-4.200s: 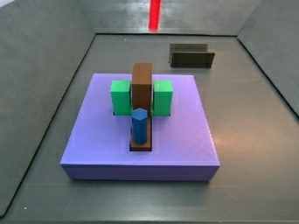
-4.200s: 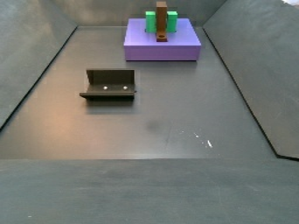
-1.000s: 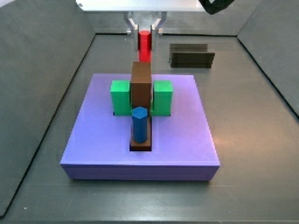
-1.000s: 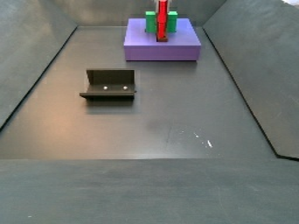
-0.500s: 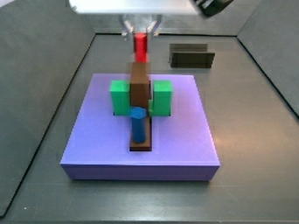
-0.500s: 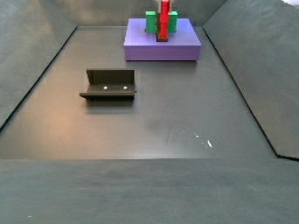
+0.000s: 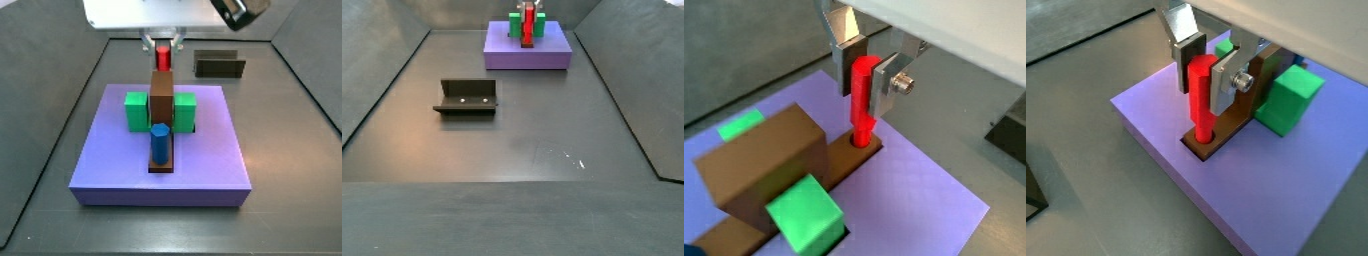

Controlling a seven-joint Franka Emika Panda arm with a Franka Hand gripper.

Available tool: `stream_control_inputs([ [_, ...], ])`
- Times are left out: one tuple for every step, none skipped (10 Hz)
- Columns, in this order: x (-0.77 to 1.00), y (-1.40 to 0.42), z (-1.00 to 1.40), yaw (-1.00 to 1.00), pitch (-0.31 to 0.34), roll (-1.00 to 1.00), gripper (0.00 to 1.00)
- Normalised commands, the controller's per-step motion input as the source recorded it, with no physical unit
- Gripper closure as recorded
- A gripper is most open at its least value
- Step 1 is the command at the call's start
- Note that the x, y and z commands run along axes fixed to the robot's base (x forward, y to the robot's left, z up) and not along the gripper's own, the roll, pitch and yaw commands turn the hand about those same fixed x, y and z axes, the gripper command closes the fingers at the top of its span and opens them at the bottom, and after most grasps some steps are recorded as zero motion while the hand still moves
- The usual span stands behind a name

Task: Pick up the red object. Move up. Place the red object on the fixture. Regrasp the red object. Move to above the board. Insert the red object.
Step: Insert the red object.

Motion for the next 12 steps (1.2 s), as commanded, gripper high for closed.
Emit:
stream_control_inputs([
  [0.02,0.0,-0.37,0.16,-0.126,0.16,1.0],
  [0.0,0.0,-0.43,0.13,-0.141,0.19,1.0],
  [0.0,-0.05,-0.48,0.1,-0.133,0.22,1.0],
  [0.03,-0.15,-0.46,0.11,-0.114,0.25,1.0],
  [0.31,-0.31,-0.33,0.01,-0.014,0.29,1.0],
  [0.29,-0.21,-0.38,0.0,0.0,0.27,1.0],
  [0.24,0.0,-0.46,0.0,0.0,0.23,1.0],
  [0.15,0.14,-0.58,0.0,0.0,0.2,1.0],
  [0.06,0.35,-0.65,-0.03,0.0,0.15,1.0],
  [0.01,0.29,-0.55,0.0,0.0,0.17,1.0],
  [0.0,-0.08,-0.23,0.08,0.034,0.26,1.0],
  [0.0,-0.47,-0.06,0.28,0.021,0.29,1.0],
])
